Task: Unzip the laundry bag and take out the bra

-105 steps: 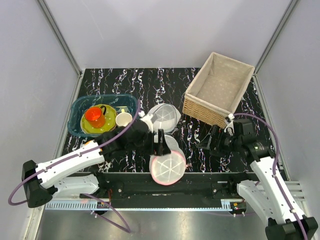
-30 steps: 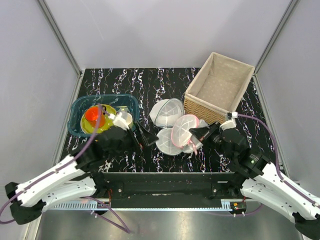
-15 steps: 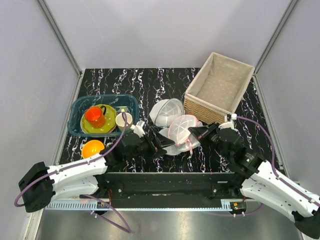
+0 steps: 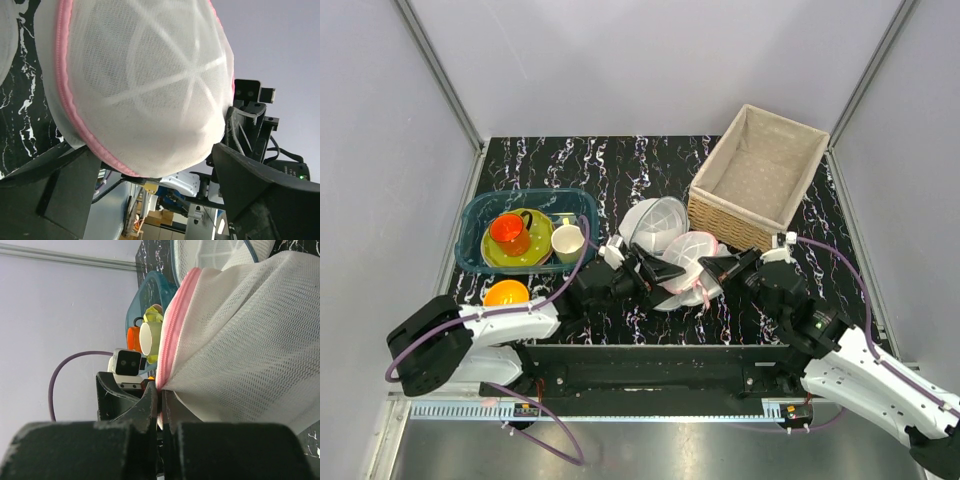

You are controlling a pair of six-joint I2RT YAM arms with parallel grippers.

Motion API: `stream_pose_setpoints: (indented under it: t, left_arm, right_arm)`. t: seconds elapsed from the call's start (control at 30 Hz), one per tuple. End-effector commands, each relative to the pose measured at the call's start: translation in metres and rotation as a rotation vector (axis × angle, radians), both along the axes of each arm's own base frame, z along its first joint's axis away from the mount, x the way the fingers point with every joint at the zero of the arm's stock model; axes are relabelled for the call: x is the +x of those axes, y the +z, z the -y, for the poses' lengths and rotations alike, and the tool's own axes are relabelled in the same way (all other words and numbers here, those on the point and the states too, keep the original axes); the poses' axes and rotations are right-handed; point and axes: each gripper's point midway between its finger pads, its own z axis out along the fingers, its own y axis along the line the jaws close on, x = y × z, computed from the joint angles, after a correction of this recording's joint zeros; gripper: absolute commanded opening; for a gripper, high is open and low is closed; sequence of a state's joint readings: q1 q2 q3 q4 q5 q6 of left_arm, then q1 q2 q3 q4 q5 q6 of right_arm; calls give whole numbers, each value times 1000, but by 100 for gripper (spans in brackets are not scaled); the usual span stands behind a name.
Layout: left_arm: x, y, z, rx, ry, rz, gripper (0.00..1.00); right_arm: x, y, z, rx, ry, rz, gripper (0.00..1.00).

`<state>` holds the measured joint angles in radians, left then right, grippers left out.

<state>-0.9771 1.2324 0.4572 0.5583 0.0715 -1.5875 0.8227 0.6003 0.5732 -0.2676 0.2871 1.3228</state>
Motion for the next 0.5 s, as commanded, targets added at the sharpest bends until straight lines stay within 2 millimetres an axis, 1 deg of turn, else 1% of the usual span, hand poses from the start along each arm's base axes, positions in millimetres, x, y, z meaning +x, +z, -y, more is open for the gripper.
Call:
stream_pose_setpoints:
  t: [0.0, 0.03, 0.07, 0.1, 0.13, 0.17, 0.2, 0.23, 0.27, 0.3, 0.33, 0.37, 0.4, 0.43, 0.47]
  left_arm:
    - [6, 45, 10, -157, 6, 57, 86]
    - [7, 43, 9, -144, 14, 51, 81]
    - [10, 45, 6, -140, 32, 55, 75]
    - [11, 44, 4, -125, 39, 61, 55]
    - [13, 32, 1, -67, 52, 38, 42]
    - [16, 37, 0, -49, 66, 44, 28]
    - [16, 40, -4, -19, 72, 63, 8]
    - [14, 30, -8, 44, 67, 46, 0]
    - [19, 31, -12, 69, 98, 59, 0]
    - [20, 44, -15, 72, 105, 89, 0]
    - [20, 39, -19, 109, 111, 84, 0]
    - [22, 40, -22, 125, 127, 91, 0]
    - [24, 48, -22, 128, 131, 111, 0]
    - [23, 48, -25, 149, 134, 113, 0]
    - [25, 51, -26, 155, 143, 121, 0]
  right_arm:
    - [0, 13, 5, 53, -27, 30, 0]
    - [-1, 11, 6, 46, -25, 23, 0]
    - [-3, 11, 9, 47, -26, 26, 0]
    - [-6, 5, 12, 31, -27, 10, 0]
    - [-8, 2, 14, 21, -27, 5, 0]
    - [-12, 1, 19, 15, -27, 9, 0]
    - [-17, -10, 24, -20, -25, -14, 0]
    - [-20, -13, 28, -36, -23, -15, 7]
    - [-25, -11, 33, -38, -16, 2, 20]
    - [-31, -21, 40, -103, -2, -9, 34]
    - [-35, -24, 44, -130, 7, -14, 44]
    - [-39, -18, 50, -145, 10, -7, 53]
    - [-46, -29, 57, -222, 29, -30, 55]
    - [-50, -29, 60, -250, 44, -33, 55]
    - [-53, -22, 61, -276, 59, -31, 55]
